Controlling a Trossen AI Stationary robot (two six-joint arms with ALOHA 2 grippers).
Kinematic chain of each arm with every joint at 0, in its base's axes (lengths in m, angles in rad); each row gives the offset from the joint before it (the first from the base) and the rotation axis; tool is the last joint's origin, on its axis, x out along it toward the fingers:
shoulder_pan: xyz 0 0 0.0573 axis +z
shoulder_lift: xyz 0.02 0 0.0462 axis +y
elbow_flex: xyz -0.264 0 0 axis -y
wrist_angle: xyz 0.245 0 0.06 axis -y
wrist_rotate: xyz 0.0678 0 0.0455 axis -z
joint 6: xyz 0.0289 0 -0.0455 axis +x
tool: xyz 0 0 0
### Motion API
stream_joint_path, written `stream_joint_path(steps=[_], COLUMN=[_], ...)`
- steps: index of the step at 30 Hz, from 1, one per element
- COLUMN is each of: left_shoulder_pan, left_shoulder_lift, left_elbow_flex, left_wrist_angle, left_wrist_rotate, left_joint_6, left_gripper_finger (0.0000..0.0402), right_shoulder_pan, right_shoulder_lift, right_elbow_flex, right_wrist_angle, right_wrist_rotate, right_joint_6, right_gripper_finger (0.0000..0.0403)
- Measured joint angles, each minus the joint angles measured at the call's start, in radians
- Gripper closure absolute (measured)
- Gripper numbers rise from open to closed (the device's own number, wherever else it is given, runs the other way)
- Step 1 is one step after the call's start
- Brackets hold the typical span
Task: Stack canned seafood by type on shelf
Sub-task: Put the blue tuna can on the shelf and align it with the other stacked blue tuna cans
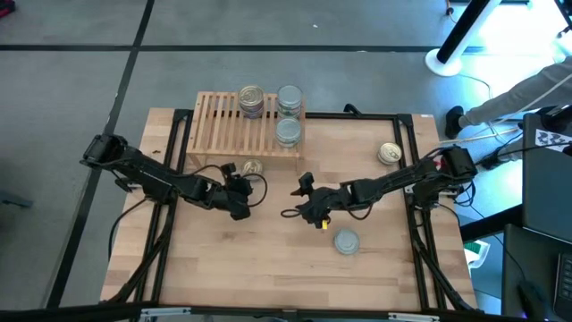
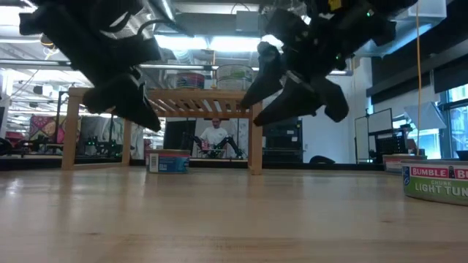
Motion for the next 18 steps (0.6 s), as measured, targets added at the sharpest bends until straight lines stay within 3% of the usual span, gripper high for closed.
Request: stream_joint_path(steps=[18], left_shoulder_pan=[0.096], left_shoulder_lift=[0.001], left_elbow_flex=[-0.109], left_wrist_angle=[0.253], left_wrist_rotate=[0.004], left_joint_6=[0.11], left_gripper_finger=[0.0273], right_shoulder_pan=[0.0], right_shoulder_lift=[0.065], right_elbow_flex=[0.0], right_wrist_angle=[0.176], right_wrist_rotate=[-0.002], right_joint_6=[-0.009], right_gripper_finger=[0.0166])
